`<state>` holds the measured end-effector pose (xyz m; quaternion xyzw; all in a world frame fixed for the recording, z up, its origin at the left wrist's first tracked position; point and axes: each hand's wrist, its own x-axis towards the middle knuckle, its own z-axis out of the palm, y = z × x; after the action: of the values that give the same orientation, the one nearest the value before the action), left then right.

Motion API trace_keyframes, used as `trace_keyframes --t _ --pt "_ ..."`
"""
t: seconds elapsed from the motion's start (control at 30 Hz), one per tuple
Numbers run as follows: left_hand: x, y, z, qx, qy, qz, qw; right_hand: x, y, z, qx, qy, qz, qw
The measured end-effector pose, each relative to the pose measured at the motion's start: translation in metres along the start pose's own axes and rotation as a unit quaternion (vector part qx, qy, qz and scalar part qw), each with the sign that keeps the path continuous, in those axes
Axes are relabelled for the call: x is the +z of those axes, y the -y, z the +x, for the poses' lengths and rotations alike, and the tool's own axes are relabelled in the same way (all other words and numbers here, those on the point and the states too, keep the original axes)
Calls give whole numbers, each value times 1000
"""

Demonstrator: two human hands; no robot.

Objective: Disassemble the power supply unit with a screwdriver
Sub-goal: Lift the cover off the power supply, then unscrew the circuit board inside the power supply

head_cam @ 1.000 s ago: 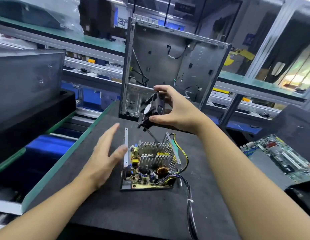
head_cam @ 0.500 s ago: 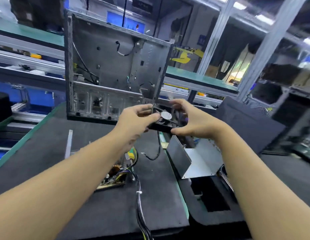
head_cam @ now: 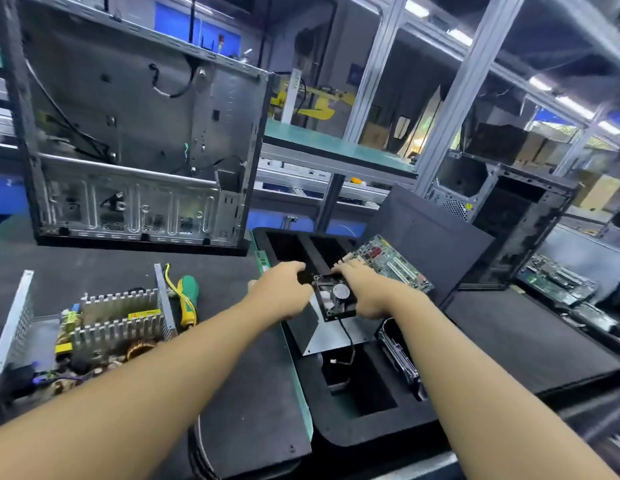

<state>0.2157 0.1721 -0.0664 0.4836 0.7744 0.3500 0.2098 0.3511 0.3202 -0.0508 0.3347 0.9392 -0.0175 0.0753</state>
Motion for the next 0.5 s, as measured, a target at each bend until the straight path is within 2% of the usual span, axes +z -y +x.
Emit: trace_keyframes --t 0.13,0.27,0.33,0.43,0.5 --pt "-20 8 -3 -9 -54 66 996 28 16 24 13 -6 -100 995" --pt "-59 22 -14 -9 -69 63 996 41 25 29 44 73 -151 985" --pt "-82 33 -19 -14 -77 73 994 34 32 28 62 78 -154 983" --pt "-112 54 -28 -27 -57 141 988 7 62 29 49 -13 -138 989" --pt "-127 71 -32 -50 -53 189 979 -11 94 29 8 -73 -137 988"
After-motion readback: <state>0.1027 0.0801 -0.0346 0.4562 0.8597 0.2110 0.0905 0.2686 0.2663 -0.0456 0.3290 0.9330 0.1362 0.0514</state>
